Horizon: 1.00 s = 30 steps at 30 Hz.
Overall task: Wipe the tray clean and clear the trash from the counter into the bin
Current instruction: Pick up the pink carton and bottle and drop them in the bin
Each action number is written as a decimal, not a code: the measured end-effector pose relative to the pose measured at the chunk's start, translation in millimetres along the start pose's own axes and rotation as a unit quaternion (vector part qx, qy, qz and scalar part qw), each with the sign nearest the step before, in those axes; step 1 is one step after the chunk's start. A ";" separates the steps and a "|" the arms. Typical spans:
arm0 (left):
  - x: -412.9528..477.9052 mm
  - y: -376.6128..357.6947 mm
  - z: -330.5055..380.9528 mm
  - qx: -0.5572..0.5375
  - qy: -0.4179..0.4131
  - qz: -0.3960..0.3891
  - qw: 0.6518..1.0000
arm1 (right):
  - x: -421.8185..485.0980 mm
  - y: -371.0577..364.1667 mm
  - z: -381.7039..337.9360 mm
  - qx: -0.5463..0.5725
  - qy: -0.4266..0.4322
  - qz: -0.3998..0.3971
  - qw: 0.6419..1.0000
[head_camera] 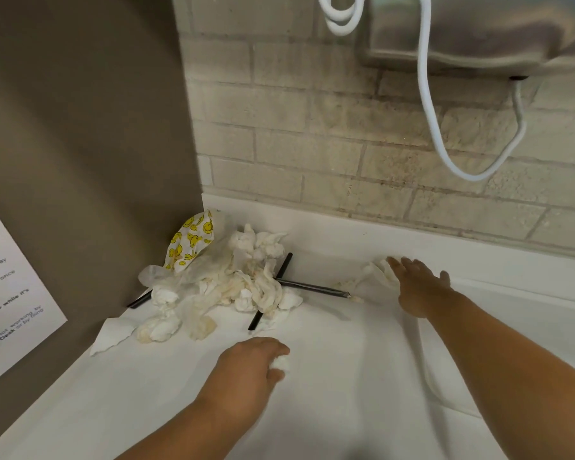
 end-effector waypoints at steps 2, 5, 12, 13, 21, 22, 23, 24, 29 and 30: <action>-0.1 -0.5 -0.9 -0.003 0.004 -0.001 1.000 | 5.6 1.0 0.4 -0.033 -0.001 0.024 0.999; 0.8 -0.2 -0.6 -0.010 0.002 0.002 1.000 | 10.0 0.2 -1.3 -0.075 0.034 0.063 0.995; 0.8 -2.0 -2.9 -0.013 0.000 -0.001 1.000 | 9.6 16.4 -38.9 0.157 0.120 0.222 0.955; -0.2 -2.0 -3.0 -0.011 -0.002 0.001 1.000 | 8.1 17.3 -49.6 0.151 0.158 0.208 0.953; 0.9 -1.5 -2.4 -0.009 0.001 -0.002 1.000 | 3.3 -34.1 -102.2 0.060 0.309 0.033 0.949; 0.9 -1.6 -2.2 -0.008 0.000 -0.002 1.000 | -1.4 -33.8 -103.2 0.060 0.319 0.083 0.942; 0.8 -1.6 -2.4 -0.009 -0.001 -0.002 1.000 | -6.1 -32.0 -103.2 0.077 0.320 0.134 0.935; 1.0 -1.8 -2.4 -0.010 -0.001 -0.003 1.000 | -11.7 -28.7 -102.7 0.097 0.313 0.176 0.928; -0.2 -0.5 -1.5 -0.015 -0.004 -0.005 1.000 | -41.5 -20.5 -95.5 0.249 0.238 0.212 0.914; 0.0 0.0 -1.6 -0.018 -0.004 -0.009 1.000 | -51.9 -19.3 -93.8 0.277 0.223 0.212 0.910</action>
Point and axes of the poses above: each hand's wrist, its own x-axis towards the middle knuckle, its own y-axis out of the back of the hand, z = x × y, the point moved 5 cm from there along x, towards the middle knuckle, and after that the axes turned 14 degrees about y, right-handed, at the moved point
